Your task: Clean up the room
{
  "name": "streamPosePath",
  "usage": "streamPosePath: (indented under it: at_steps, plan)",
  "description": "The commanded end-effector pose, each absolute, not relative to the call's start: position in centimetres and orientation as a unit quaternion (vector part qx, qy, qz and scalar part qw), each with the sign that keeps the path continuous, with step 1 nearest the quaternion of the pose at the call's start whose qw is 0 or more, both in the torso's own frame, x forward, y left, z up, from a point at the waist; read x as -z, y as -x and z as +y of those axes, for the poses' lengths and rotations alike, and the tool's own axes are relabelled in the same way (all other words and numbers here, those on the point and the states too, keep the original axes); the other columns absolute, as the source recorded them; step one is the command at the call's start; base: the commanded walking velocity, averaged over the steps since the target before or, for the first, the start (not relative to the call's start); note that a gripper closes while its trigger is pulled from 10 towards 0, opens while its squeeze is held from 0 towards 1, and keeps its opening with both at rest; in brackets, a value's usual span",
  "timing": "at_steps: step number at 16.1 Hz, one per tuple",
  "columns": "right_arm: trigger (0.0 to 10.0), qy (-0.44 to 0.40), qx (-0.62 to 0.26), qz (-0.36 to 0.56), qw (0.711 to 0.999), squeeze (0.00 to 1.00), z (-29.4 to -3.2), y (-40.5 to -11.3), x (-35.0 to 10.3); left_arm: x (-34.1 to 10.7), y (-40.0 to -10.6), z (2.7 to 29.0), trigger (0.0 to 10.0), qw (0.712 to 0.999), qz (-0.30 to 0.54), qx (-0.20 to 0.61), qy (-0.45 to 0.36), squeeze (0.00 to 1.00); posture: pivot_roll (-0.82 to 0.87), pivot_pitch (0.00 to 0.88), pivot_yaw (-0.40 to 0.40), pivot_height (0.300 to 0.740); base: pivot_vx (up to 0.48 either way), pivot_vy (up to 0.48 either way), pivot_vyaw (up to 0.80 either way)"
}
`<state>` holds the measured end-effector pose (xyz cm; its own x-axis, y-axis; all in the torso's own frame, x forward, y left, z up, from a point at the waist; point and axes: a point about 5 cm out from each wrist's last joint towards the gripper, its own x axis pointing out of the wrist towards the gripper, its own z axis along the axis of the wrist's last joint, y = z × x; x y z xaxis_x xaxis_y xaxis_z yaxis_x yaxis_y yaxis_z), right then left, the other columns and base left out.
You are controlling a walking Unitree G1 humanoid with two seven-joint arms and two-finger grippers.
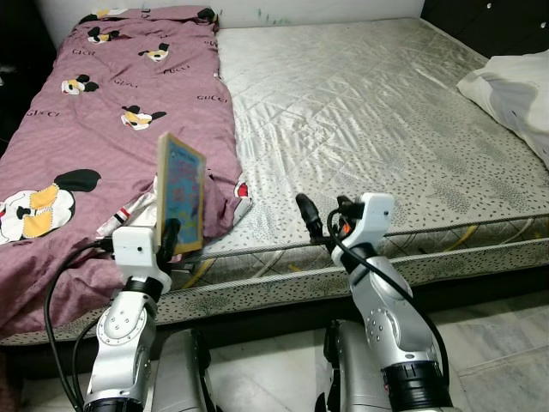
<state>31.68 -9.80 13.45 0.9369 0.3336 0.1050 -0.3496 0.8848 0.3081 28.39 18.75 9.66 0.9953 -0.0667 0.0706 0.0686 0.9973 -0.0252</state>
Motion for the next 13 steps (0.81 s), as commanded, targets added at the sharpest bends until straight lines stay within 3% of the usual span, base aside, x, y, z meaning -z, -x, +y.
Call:
streamPosePath:
  at_steps: [1,4,13]
  plan:
    - [10.0,-0.165,-0.176,-0.029,0.970,0.00,-9.8,-31.7,-13.6,-11.1,-28.7,18.6,0.0,0.997,-0.063,0.034,0.010,0.00,0.02,0.000,0.043,0.524,0.000,0.000,0.00]
    - [10.0,-0.164,-0.176,-0.034,0.970,0.00,-10.0,-31.6,-13.5,-11.1,-28.7,18.3,0.0,0.997,-0.059,0.039,0.015,0.00,0.02,0.000,0.043,0.524,0.000,0.000,0.00]
    - [10.0,-0.150,-0.161,-0.037,0.975,0.00,-10.7,-31.8,-13.4,-11.0,-28.6,17.5,0.0,0.997,-0.053,0.047,0.028,0.00,0.02,0.000,0.042,0.629,0.000,0.000,0.00]
